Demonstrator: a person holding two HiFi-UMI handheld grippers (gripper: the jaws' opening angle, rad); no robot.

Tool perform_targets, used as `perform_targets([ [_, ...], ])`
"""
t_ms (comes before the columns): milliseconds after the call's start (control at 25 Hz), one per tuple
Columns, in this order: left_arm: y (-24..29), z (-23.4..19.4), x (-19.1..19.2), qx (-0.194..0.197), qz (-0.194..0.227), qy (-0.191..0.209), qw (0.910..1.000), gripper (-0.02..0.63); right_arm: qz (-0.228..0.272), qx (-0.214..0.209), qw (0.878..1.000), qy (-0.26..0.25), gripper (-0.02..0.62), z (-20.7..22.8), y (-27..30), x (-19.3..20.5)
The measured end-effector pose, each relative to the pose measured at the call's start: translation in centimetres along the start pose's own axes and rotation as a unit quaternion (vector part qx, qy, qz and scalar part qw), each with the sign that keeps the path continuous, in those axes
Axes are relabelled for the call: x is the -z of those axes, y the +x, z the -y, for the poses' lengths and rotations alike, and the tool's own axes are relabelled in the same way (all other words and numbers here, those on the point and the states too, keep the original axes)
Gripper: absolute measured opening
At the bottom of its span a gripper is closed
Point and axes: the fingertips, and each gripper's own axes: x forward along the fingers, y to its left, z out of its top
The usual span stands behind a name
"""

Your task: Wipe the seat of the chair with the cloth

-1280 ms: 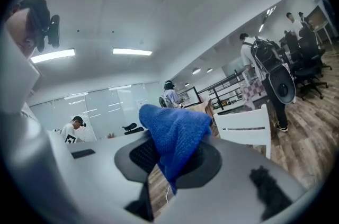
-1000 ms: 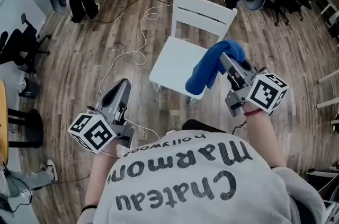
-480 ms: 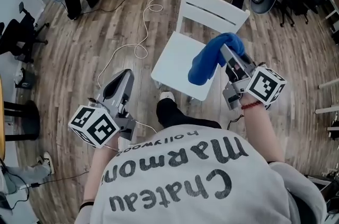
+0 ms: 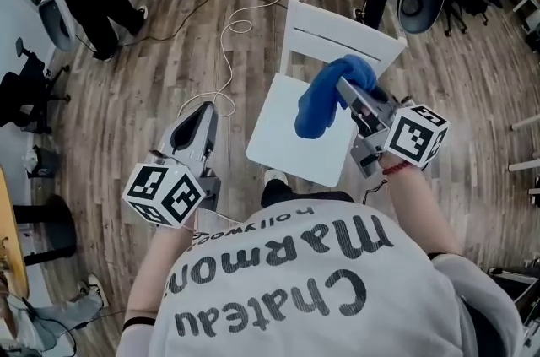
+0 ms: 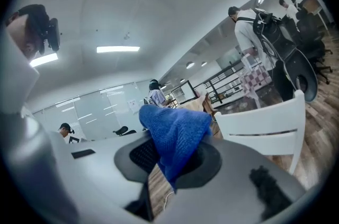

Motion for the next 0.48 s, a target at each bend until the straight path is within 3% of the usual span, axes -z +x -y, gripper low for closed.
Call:
perform_targets([
  [120,3.7,-1.7,-2.1,0.006,0.008,0.014,0.9999,0.009,0.01,-0.02,1.0,-0.016,0.078,0.7,2.6,-1.8],
  [280,8.4,-2.5,-2.4,0.022,-0.014,0.016,0.9995,0.009,0.011,-0.044,0.999,-0.018,0.078,1.8,5.6,-2.7],
  [400,10.9,-3.0,-2.8,0.047,-0.021,0.008,0.9986,0.009,0.003,-0.041,0.999,-0.028,0.078,2.7,8.3,-2.8],
  [480,12.0,-4.2,-3.2,0.035,-0.019,-0.006,0.9992,0.009,0.002,-0.035,0.999,-0.034,0.078,3.0,9.9,-3.0],
])
